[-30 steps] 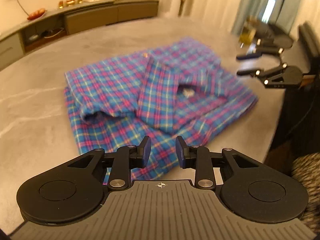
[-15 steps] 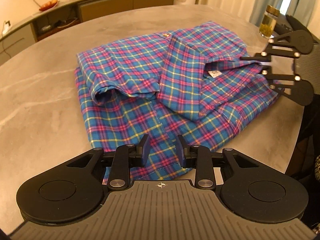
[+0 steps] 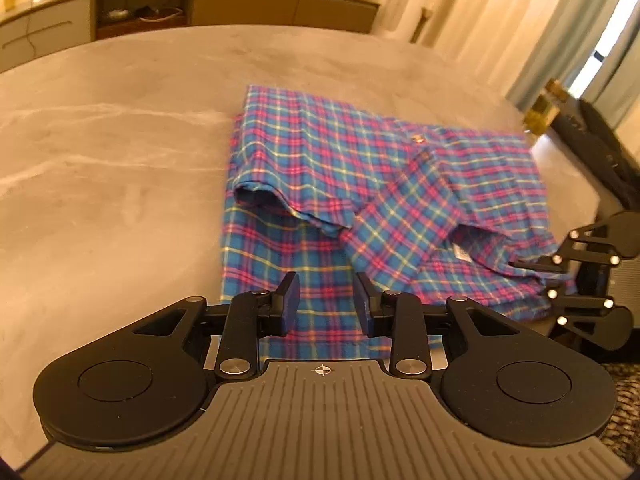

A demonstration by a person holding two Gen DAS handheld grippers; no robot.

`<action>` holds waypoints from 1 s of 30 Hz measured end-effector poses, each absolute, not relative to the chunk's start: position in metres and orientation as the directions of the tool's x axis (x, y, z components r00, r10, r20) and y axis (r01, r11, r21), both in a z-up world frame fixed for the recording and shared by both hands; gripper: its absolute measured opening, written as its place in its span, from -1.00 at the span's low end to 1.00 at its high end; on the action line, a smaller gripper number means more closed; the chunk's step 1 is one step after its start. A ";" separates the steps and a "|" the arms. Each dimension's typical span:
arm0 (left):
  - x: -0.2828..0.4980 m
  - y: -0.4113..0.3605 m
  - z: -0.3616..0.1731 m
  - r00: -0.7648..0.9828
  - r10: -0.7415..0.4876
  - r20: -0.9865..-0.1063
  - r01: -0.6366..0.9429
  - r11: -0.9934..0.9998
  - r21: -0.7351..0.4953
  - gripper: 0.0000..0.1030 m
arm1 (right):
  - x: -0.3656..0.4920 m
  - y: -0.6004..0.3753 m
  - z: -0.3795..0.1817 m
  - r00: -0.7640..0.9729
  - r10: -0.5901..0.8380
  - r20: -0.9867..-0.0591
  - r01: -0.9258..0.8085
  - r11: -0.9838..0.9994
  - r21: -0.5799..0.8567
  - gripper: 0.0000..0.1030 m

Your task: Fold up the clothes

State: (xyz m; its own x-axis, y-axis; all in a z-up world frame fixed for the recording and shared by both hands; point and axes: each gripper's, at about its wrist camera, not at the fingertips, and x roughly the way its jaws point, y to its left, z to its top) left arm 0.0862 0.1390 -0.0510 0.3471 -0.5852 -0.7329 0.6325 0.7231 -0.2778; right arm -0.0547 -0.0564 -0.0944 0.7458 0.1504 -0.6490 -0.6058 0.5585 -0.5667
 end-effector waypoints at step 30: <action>0.046 0.092 -0.065 0.165 -0.579 -0.798 0.857 0.485 -0.175 -0.30 | 0.027 -0.188 -0.063 0.612 0.061 -0.788 -0.396 0.887 -0.239 -0.46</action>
State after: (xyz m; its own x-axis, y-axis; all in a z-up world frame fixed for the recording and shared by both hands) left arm 0.0462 0.0920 -0.0654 0.1652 -0.5791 -0.7984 0.8567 0.4853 -0.1748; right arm 0.0269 -0.1880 -0.0627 0.6125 0.0613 -0.7881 -0.3958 0.8868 -0.2387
